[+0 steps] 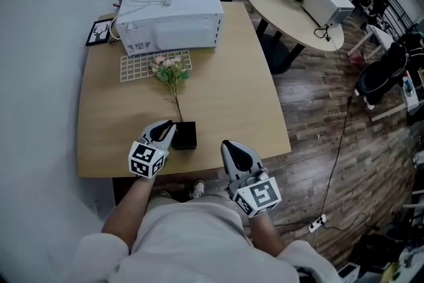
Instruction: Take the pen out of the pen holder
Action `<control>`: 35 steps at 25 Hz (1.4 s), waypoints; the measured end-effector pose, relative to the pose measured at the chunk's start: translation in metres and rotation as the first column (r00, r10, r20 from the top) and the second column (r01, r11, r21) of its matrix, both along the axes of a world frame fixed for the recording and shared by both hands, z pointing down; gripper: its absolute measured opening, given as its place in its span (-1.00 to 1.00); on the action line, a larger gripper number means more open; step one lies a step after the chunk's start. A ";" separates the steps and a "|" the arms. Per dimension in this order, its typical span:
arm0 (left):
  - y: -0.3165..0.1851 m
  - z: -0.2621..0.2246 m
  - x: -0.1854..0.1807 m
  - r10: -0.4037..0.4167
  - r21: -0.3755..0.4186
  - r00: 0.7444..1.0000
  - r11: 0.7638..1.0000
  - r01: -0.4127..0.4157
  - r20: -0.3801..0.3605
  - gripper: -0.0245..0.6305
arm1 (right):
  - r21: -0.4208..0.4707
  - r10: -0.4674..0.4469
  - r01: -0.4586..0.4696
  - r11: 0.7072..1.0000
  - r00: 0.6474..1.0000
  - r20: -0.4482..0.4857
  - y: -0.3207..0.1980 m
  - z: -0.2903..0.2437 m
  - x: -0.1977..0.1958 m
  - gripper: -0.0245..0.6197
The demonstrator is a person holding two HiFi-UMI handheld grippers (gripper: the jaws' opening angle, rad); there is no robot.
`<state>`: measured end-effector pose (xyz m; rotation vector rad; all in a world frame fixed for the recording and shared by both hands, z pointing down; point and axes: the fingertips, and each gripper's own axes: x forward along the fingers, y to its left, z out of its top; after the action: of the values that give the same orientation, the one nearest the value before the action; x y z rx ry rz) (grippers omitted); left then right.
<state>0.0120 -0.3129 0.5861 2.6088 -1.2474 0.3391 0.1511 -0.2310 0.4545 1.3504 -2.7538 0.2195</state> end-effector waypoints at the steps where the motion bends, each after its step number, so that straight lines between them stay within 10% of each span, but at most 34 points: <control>1: 0.001 -0.004 -0.002 -0.002 0.007 1.000 1.000 0.002 -0.009 -0.76 | 0.002 0.000 0.000 1.000 1.000 -0.002 0.001 -0.001 -0.002 -0.92; 16: 0.019 -0.085 -0.051 -0.024 0.149 0.988 0.988 0.047 -0.152 -0.76 | 0.039 0.010 -0.009 0.999 1.000 -0.022 0.018 -0.031 -0.037 -0.92; 35: 0.071 -0.217 -0.171 -0.114 0.358 0.966 0.913 0.194 -0.231 -0.76 | 0.119 0.036 -0.029 0.992 0.997 -0.061 0.003 -0.070 -0.062 -0.92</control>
<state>-0.1595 -0.2415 0.3690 2.7327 -1.5614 -0.2215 0.0893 -0.2277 0.3847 1.4043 -2.7334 0.0158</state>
